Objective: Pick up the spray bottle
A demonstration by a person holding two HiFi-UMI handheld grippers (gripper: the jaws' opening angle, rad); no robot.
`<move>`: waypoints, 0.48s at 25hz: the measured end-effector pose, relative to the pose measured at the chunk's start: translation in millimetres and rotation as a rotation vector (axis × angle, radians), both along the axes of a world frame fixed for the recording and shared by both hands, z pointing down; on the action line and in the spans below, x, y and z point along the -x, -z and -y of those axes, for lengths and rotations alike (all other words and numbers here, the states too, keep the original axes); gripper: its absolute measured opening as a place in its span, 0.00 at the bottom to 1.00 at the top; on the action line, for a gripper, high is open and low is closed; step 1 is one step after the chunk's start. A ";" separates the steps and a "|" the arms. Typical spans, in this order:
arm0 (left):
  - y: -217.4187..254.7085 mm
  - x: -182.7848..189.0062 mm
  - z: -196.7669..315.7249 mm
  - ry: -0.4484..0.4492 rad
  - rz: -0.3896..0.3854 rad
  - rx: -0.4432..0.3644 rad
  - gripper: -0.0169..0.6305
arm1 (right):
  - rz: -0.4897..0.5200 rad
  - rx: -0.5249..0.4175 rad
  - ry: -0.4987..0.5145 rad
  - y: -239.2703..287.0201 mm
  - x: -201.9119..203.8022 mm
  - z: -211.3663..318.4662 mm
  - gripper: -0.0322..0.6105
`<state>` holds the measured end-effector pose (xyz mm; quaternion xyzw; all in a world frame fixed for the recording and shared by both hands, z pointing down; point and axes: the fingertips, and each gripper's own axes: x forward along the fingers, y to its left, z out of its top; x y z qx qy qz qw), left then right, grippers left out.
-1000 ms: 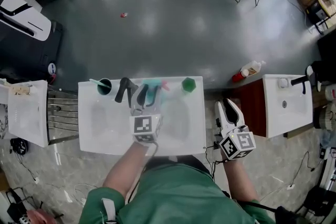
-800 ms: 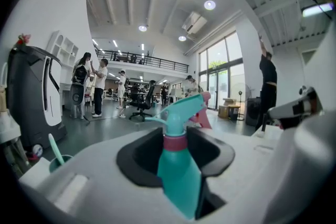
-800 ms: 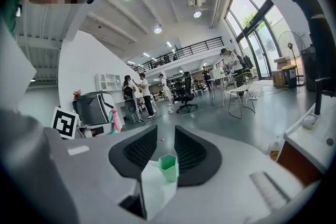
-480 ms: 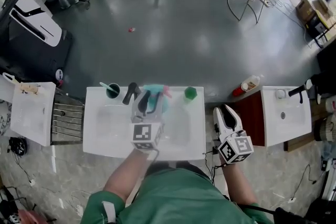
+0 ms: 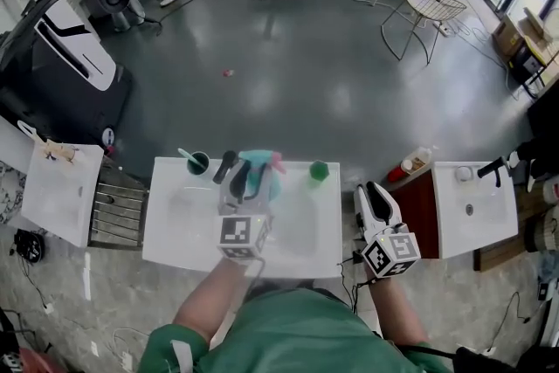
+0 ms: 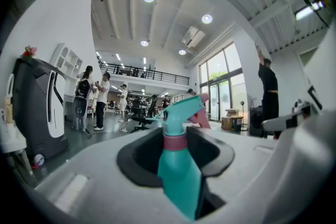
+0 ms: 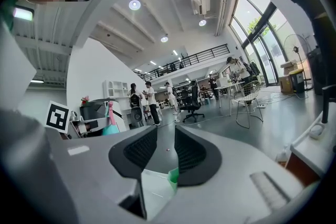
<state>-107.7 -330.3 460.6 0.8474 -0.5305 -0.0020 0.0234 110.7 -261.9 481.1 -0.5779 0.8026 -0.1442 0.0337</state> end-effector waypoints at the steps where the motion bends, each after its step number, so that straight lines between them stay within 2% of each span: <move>1: 5.0 1.7 -1.0 0.003 -0.001 -0.009 0.24 | -0.001 -0.007 0.003 3.3 1.1 -0.1 0.21; 12: 39.3 18.1 -22.7 0.030 -0.016 -0.058 0.24 | -0.056 -0.062 0.031 28.0 15.4 -8.6 0.21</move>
